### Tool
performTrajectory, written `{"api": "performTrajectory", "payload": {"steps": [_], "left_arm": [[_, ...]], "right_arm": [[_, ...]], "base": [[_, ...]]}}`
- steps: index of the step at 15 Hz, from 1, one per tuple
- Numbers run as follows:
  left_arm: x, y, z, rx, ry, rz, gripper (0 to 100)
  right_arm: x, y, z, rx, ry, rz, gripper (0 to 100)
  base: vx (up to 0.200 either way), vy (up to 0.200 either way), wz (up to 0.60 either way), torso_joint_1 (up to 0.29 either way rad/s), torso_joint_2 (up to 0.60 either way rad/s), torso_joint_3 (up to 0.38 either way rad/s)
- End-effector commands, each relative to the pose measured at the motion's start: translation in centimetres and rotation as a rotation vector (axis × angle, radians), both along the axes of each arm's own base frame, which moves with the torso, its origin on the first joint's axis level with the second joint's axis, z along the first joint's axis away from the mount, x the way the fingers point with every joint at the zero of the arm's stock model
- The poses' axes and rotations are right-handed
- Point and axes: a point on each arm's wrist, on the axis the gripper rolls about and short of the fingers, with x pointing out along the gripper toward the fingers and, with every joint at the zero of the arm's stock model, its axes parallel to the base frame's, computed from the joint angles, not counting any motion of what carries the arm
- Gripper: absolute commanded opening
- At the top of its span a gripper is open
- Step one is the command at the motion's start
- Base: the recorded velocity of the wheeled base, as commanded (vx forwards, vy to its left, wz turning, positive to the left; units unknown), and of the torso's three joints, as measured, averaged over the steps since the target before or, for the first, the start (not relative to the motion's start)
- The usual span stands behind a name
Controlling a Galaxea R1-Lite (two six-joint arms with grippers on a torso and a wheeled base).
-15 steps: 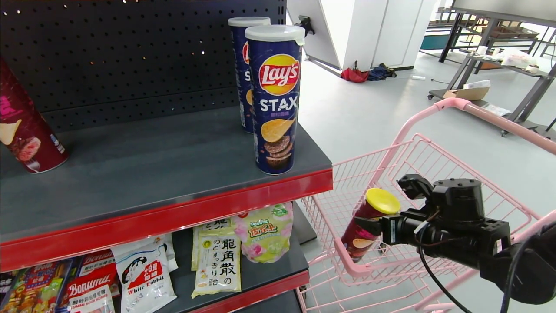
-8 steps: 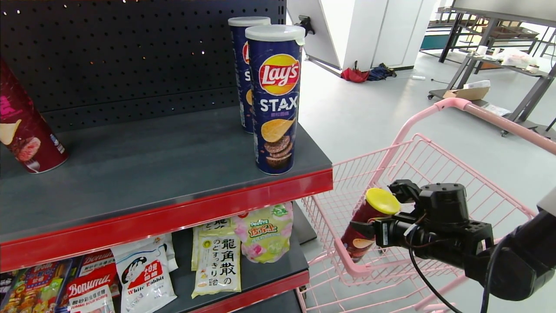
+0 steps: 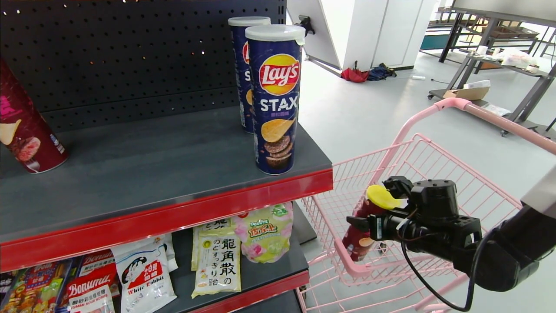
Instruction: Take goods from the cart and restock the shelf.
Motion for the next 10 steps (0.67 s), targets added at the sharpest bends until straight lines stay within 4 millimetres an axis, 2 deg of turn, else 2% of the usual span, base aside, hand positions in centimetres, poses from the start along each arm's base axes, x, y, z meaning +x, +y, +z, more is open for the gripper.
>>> {"api": "performTrajectory", "payload": {"steps": [1, 7, 8, 10], "left_arm": [[0.0, 0.0, 0.0, 0.0, -0.001, -0.001, 100], [0.0, 0.0, 0.0, 0.0, -0.001, 0.001, 100], [0.0, 0.0, 0.0, 0.0, 0.0, 0.001, 100], [0.0, 0.0, 0.0, 0.0, -0.001, 0.001, 100]], "right_arm": [[0.3, 0.2, -0.2, -0.001, 0.002, -0.002, 0], [0.2, 0.2, -0.5, -0.01, 0.01, -0.009, 0], [-0.2, 0.4, 0.0, -0.017, -0.007, -0.011, 0], [-0.6, 0.7, 2.3, -0.012, -0.079, -0.019, 0]], "base": [[0.0, 0.0, 0.0, 0.0, 0.0, 0.0], [0.0, 0.0, 0.0, 0.0, 0.0, 0.0], [0.0, 0.0, 0.0, 0.0, 0.0, 0.0], [0.0, 0.0, 0.0, 0.0, 0.0, 0.0]]}}
